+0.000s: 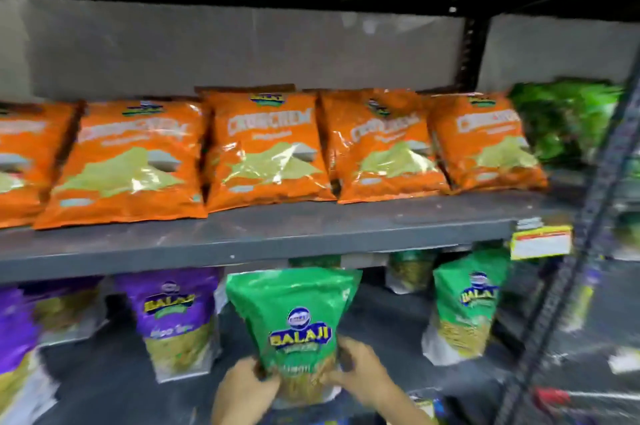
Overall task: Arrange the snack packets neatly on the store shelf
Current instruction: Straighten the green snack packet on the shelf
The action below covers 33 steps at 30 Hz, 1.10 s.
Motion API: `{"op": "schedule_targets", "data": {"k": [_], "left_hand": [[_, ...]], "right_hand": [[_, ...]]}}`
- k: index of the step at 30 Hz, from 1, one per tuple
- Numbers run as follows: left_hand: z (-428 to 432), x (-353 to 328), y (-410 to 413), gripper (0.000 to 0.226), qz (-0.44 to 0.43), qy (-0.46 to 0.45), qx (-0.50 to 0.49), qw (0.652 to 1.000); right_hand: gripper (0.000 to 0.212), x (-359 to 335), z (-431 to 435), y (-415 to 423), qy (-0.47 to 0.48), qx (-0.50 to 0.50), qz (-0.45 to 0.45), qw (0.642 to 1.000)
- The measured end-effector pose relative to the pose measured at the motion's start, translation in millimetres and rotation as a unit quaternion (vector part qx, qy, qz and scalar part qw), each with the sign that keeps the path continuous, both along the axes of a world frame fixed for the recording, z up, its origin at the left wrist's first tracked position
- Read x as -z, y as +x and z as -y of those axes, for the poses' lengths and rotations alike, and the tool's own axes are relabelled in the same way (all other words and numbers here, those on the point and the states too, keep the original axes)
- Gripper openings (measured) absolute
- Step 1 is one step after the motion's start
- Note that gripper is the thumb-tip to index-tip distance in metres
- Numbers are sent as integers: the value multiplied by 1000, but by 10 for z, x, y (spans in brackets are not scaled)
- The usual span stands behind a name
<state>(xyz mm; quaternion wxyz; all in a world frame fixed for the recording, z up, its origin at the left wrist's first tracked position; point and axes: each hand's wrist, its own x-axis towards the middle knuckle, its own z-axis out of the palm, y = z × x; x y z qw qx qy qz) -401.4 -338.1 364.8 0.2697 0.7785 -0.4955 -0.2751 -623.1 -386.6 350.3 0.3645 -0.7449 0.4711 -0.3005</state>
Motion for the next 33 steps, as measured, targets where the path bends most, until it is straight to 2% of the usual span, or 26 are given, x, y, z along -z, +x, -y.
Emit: {"op": "schedule_targets", "data": {"k": [1,4,7,10,12,14,16,18,19,21,26,33], "left_hand": [[105,-14,-84,23,-11,-18,0,1000],[478,-27,-337,28,-25,6,42,999],[796,96,-421,24,-63,25,43,997],[954,284,-419,13,-19,9,70,997],[971,366,-393,14,-26,14,88,996],[947,429,-346,25,-23,10,93,995],[924,509,-305,43,-18,5,93,996],[905,580,-316,77,-77,11,128,989],[902,611,-345,91,-120,17,150,981],[908,681,-402,104,-156,17,159,975],[767,708,-559,86,-94,-37,118,988],[569,737,-768,79,-37,-84,93,991]], "right_hand": [[51,-73,88,-63,10,15,-3,1000],[51,-82,416,-276,46,28,32,998],[56,-10,618,-317,65,30,34,997],[59,135,773,-336,92,59,69,992],[68,235,800,-372,105,72,79,989],[88,339,780,-396,122,95,122,980],[94,427,734,-421,164,152,171,960],[76,512,684,-441,177,170,192,950],[65,542,674,-452,173,157,177,956],[54,542,651,-429,169,127,157,965],[54,574,675,-401,163,118,168,965],[53,603,703,-573,169,107,136,970]]}}
